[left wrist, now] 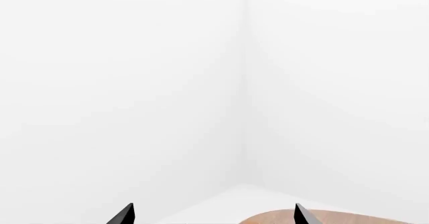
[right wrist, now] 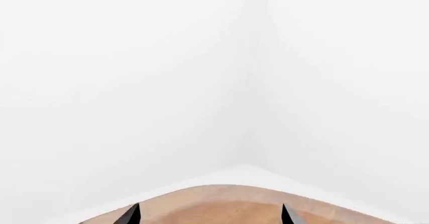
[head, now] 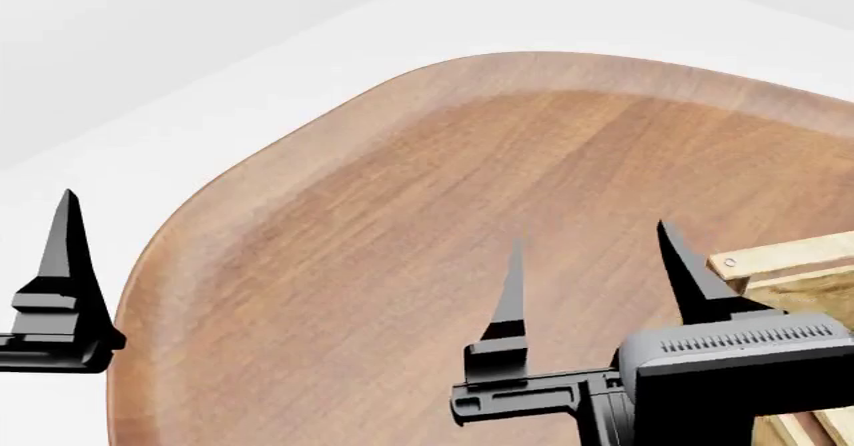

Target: Pick up the salad dressing and put it in the tray.

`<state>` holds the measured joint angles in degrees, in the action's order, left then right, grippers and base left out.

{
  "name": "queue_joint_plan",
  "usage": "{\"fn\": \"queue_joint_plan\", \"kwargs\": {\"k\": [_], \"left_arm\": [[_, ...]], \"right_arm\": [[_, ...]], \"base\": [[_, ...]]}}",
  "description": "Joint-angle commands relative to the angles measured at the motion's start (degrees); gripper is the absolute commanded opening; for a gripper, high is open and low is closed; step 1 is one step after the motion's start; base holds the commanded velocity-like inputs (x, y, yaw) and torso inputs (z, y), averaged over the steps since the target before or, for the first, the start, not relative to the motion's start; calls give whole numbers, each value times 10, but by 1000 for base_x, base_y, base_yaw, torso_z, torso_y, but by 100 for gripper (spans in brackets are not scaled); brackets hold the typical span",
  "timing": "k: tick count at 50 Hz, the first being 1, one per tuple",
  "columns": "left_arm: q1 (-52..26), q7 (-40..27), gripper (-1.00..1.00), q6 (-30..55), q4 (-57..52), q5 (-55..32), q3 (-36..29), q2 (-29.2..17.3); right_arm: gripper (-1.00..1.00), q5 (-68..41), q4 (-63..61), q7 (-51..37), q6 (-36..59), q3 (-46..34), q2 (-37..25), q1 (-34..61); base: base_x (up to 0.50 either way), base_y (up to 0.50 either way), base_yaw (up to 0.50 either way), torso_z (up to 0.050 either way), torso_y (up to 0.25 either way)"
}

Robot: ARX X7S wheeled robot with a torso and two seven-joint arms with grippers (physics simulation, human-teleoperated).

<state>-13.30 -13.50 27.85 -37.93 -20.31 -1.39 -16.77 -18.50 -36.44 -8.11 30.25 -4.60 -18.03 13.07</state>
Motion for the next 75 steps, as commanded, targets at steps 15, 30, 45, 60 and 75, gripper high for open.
{"fn": "queue_joint_plan", "kwargs": {"k": [15,30,45,60,75], "left_arm": [[19,-3,100,-9,7,-3,3,-10],[19,-7,100,-7,4,-5,-1,-13],[18,-10,100,-8,6,-5,-5,-15],[16,-13,100,-6,4,-7,-8,-19],[17,-16,100,-10,5,-8,-11,-22]], "right_arm": [[100,-43,-8,116,104,-67,-125,-55],[100,-54,-11,164,161,-116,-179,-64],[100,-73,-41,188,170,-130,-200,-80],[100,-61,-28,197,144,-159,-179,-65],[100,-34,45,205,117,-196,-143,-23]], "base": [[0,0,0,0,0],[0,0,0,0,0],[0,0,0,0,0],[0,0,0,0,0],[0,0,0,0,0]]}}
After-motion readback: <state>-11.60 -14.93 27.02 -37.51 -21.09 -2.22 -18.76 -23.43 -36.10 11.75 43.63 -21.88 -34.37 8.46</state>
